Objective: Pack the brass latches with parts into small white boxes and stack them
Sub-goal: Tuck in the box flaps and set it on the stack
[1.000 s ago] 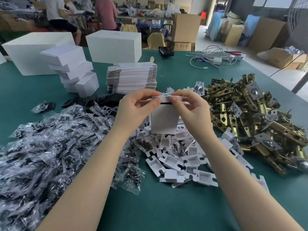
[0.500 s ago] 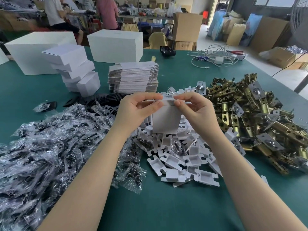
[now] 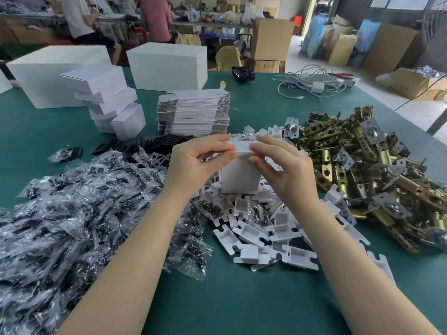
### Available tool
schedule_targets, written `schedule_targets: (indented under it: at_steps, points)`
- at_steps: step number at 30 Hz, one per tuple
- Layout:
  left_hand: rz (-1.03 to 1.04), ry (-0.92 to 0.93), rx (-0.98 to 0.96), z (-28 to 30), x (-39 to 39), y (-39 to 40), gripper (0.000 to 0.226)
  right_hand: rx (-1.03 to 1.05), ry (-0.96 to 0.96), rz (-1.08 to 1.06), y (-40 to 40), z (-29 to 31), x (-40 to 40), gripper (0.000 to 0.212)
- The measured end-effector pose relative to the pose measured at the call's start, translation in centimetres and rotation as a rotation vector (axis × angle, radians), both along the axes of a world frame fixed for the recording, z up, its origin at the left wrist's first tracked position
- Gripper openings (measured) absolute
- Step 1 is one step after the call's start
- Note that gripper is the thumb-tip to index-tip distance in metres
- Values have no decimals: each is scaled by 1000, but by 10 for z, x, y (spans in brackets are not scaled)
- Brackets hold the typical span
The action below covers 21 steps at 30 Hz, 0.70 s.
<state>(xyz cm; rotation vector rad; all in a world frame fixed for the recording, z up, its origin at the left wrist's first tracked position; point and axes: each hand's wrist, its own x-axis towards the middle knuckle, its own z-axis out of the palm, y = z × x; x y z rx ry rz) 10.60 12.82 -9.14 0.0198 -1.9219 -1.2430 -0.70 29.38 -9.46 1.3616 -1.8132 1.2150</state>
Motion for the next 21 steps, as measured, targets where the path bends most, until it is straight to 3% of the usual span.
schedule_targets:
  at_steps: [3,5,7,9,13,16,18,21]
  points:
    - [-20,-28,36,0,0,1,28,-10,-208,70,-3,5,-2,19]
    - [-30,-87,79,0,0,2,49,42,-505,229,-5,8,0,30]
    - [-42,-168,148,-4,0,1,69,75,-641,298,-8,5,1,40]
    - [-50,-273,167,-10,0,-2,70,80,-623,277,-8,1,2,45]
    - [-17,-502,30,-17,-1,-3,52,129,-626,251,-12,-15,8,64]
    - [31,-628,-80,-17,-5,-1,71,155,-637,204,-13,-24,12,81]
    - [69,-639,-100,-15,-5,3,68,137,-638,180,-13,-26,13,82]
    - [107,-562,-30,-6,0,13,54,21,-663,139,-10,-31,11,66]
